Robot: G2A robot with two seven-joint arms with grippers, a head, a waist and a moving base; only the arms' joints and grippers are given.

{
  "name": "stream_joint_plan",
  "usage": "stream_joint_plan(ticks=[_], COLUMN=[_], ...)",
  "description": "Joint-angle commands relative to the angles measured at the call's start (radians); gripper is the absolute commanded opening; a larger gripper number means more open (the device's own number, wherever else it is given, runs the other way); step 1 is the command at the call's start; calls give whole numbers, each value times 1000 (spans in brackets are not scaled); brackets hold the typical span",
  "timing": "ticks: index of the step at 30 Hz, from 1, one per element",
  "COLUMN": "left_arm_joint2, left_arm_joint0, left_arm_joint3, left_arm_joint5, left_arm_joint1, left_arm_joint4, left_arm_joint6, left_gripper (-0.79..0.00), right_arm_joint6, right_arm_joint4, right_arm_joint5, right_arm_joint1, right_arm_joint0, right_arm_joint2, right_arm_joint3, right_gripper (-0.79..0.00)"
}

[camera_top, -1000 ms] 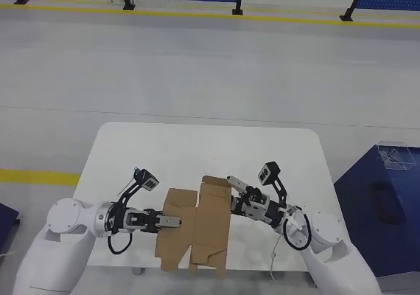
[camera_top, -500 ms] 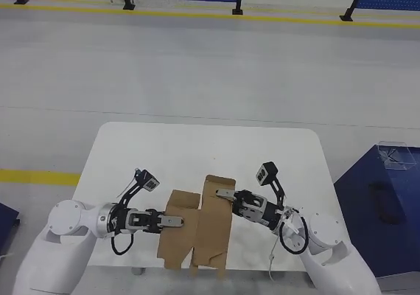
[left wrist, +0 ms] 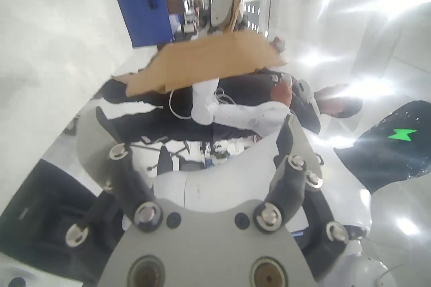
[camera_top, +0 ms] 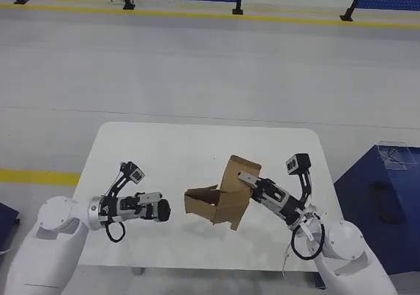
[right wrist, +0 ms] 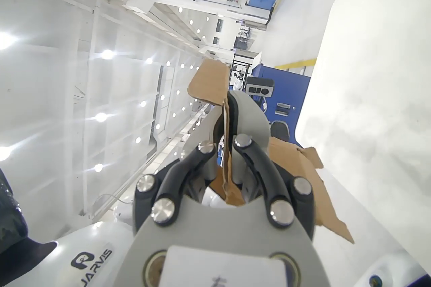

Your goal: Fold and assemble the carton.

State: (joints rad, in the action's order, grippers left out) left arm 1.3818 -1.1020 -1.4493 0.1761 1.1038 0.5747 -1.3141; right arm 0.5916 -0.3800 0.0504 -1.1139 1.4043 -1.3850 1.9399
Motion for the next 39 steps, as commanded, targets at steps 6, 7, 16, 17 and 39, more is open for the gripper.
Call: stream_joint_plan(ticks=[6,7,16,17,39], left_arm_joint2=[42,46,33,26,-216], left_arm_joint0=[-91,-108,-253,-258,-190], left_arm_joint3=[-217,-257,-545,-562,-656], left_arm_joint5=[272,313,438,437,433], left_arm_joint1=[-10,-11,-12,-13,-14], left_arm_joint4=[-314,-371,-790,-825,-1027], left_arm_joint6=[230,259,484,484,443], left_gripper=[0,0,0,0,0], right_arm_joint6=[-13,-19,-41,-43,-87], right_arm_joint4=[-4,-4,23,25,34], right_arm_joint5=[-3,-2,1,2,-9], right_arm_joint1=[-1,-2,-8,-9,-27], right_arm_joint0=[8,8,-3,-4,-2], right_arm_joint2=[1,3,44,47,150], right_arm_joint3=[14,14,1,1,16], right_gripper=[-785,-785,-785,-785,-785])
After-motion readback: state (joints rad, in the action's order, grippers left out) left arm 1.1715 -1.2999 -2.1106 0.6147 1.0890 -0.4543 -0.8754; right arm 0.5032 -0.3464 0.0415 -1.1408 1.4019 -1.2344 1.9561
